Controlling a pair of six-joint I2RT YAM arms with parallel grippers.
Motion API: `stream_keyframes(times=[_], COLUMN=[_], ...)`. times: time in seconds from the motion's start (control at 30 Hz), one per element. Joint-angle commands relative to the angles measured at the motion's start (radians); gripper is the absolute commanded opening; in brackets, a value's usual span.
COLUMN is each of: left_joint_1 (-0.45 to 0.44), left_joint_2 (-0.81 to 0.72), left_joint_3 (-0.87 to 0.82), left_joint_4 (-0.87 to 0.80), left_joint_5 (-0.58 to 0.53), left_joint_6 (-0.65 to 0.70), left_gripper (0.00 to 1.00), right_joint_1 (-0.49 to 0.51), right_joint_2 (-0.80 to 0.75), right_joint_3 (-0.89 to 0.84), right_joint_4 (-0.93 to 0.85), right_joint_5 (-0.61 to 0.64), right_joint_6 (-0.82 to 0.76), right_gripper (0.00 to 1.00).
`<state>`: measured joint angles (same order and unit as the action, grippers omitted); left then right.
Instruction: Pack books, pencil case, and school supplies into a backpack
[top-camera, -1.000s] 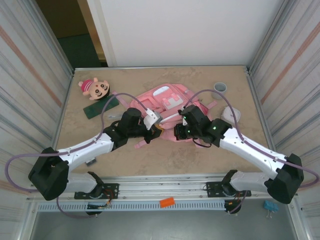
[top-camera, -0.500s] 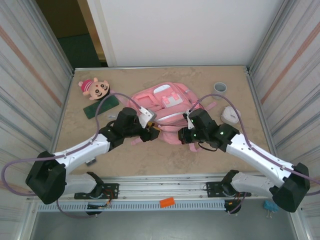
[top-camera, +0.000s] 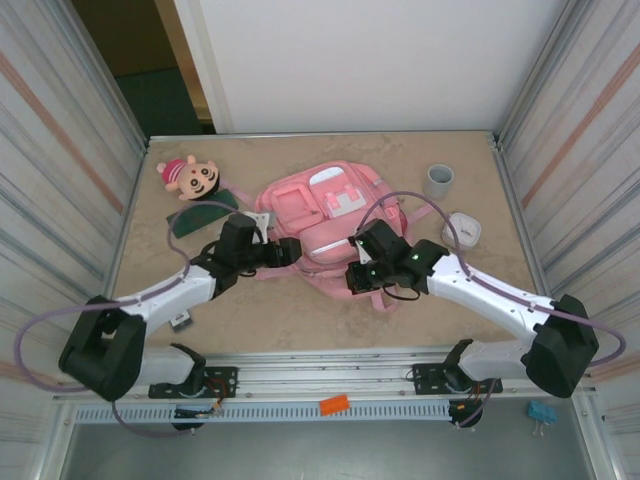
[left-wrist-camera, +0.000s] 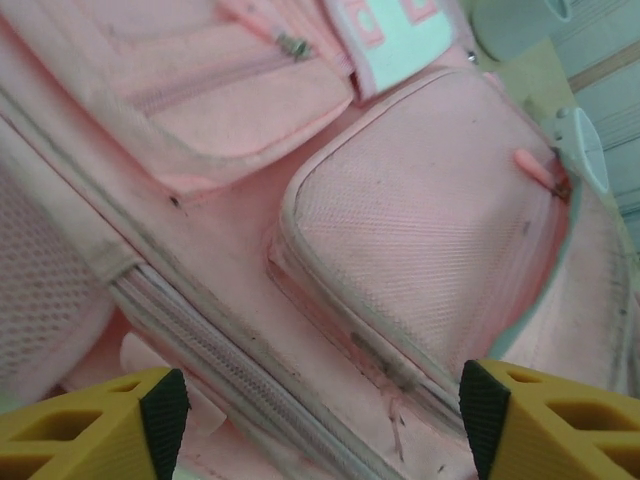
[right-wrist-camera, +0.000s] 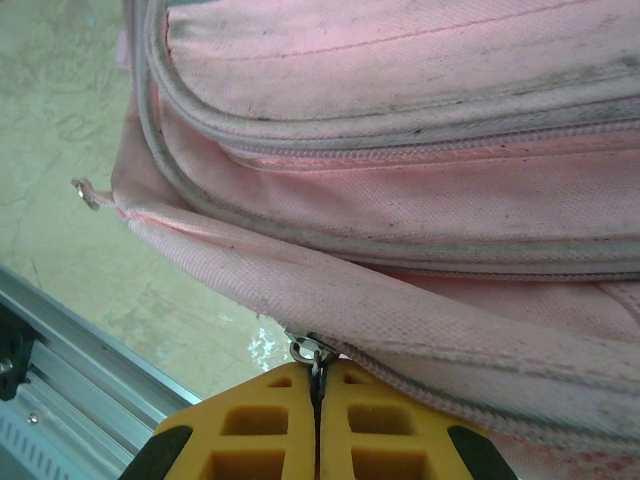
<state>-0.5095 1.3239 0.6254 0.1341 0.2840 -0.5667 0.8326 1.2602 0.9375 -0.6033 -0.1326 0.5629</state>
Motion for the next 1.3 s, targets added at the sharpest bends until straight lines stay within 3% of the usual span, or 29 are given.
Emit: stream_keyframes(times=[0.0, 0.27, 0.5, 0.7, 0.93, 1.07, 1.2, 1.27], left_joint_1=[0.016, 0.089, 0.103, 0.139, 0.133, 0.09, 0.031, 0.02], left_joint_2=[0.083, 0.375, 0.424, 0.296, 0.027, -0.115, -0.139, -0.102], left_joint_3=[0.032, 0.276, 0.39, 0.318, 0.031, -0.113, -0.152, -0.147], left_joint_4=[0.08, 0.12, 0.105, 0.061, 0.085, 0.117, 0.143, 0.17], left_joint_5=[0.037, 0.169, 0.149, 0.117, 0.145, 0.085, 0.056, 0.069], left_joint_6=[-0.068, -0.069, -0.046, -0.092, -0.262, -0.378, -0.41, -0.417], left_gripper=[0.75, 0.76, 0.75, 0.75, 0.74, 0.71, 0.7, 0.62], right_joint_1=[0.02, 0.031, 0.033, 0.042, 0.045, 0.047, 0.056, 0.062], right_joint_2=[0.022, 0.119, 0.268, 0.376, 0.369, 0.366, 0.357, 0.355], right_joint_3=[0.059, 0.094, 0.138, 0.184, 0.175, 0.176, 0.182, 0.188], right_joint_4=[0.032, 0.077, 0.215, 0.285, 0.298, 0.303, 0.302, 0.292], right_joint_5=[-0.033, -0.083, -0.097, -0.119, -0.13, -0.133, -0.133, -0.13], right_joint_6=[-0.039, -0.062, -0.034, -0.007, -0.003, -0.001, -0.001, -0.002], right_gripper=[0.0, 0.0, 0.0, 0.0, 0.0, 0.0, 0.0, 0.0])
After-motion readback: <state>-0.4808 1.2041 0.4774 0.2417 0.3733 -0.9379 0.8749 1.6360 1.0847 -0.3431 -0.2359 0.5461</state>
